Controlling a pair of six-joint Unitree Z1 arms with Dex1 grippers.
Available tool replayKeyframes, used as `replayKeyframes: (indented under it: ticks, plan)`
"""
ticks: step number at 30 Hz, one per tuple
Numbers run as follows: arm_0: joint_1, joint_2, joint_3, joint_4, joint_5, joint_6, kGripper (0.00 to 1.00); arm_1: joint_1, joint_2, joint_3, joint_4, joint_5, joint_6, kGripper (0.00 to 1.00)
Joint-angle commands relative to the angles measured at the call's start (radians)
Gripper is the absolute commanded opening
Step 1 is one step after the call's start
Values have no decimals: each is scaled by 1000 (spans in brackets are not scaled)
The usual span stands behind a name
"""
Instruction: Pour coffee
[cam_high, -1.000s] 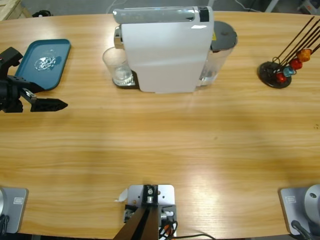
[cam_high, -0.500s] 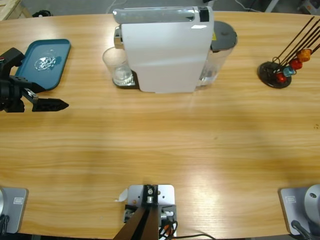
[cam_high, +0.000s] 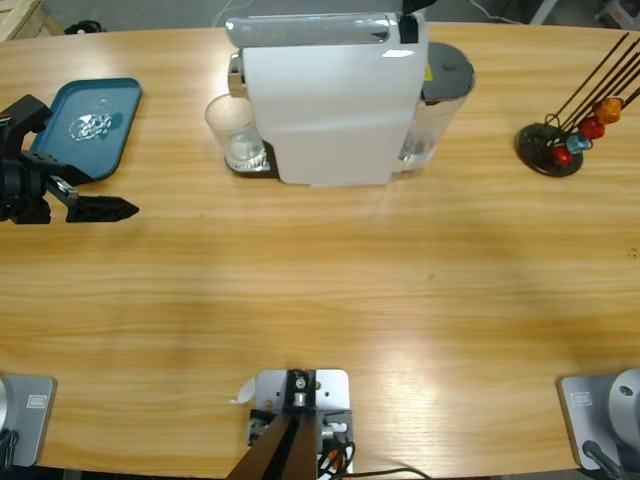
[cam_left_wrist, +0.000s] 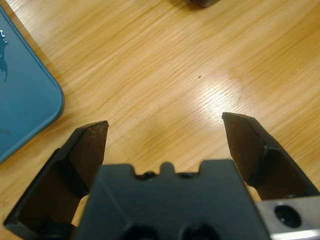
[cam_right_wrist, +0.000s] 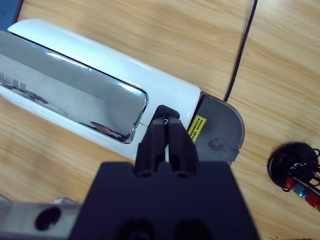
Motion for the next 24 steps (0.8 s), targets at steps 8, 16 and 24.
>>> replayKeyframes:
  ticks: [8,16,24]
  plan:
    - [-7,49,29,-20,14,-2,996,-8,4,26,-3,-17,-17,0]
    - [-7,-24,7,-18,5,-2,996,123,-209,-9,13,-72,-36,569]
    - [-7,-138,16,30,-22,6,996,188,-382,350,-114,-85,-29,1000]
